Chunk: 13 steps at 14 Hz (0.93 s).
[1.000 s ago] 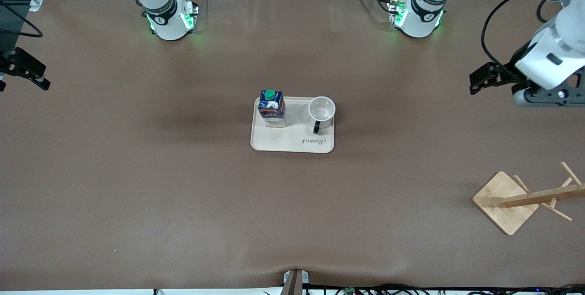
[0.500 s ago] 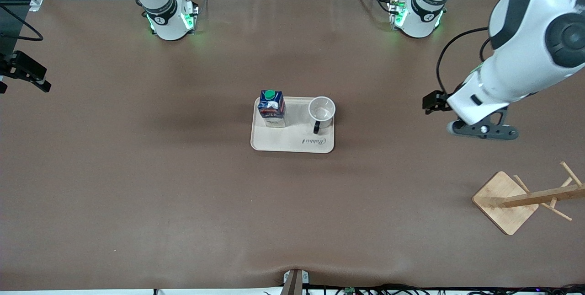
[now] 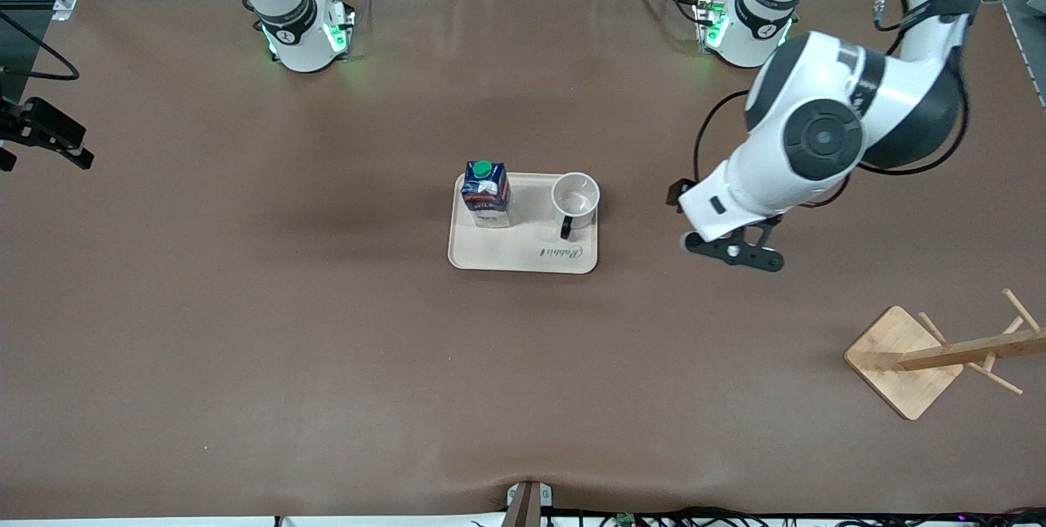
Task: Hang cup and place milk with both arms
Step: 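Move the left gripper over the white mug on the tray, then grasp the white mug rim with the left gripper while the right gripper approaches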
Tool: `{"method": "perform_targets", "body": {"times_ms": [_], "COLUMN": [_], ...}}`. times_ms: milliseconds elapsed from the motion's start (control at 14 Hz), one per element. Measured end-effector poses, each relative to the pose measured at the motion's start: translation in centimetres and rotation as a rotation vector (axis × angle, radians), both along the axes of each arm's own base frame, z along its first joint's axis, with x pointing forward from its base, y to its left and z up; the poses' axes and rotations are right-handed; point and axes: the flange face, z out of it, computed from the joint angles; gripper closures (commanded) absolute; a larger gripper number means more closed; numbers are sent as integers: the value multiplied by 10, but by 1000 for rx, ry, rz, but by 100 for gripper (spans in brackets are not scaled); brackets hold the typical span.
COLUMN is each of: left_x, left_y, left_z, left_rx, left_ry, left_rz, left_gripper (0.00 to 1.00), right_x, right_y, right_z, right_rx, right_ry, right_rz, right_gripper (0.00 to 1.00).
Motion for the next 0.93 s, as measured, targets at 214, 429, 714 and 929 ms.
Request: {"method": "perform_targets", "body": {"times_ms": [214,429,714,929], "left_x": [-14,-38,-74,-94], "left_y": [-32,-67,-106,-138], "left_z": [-23,-54,-98,-136], "left_rx": [-5,-5,-14,-23], "left_ry": [-18,-34,-50,-65], "left_rz": [-18,-19,-53,-28], "left_gripper": [0,0,0,7], "right_x": [0,6,14,16], "right_y": [0,0,0,0], "right_z": [0,-12,-25,-28], "right_rx": [0,1,3,3], "right_ry": [0,23,42,46], "right_rz": [0,3,7,7], "right_gripper": [0,0,0,0]}}
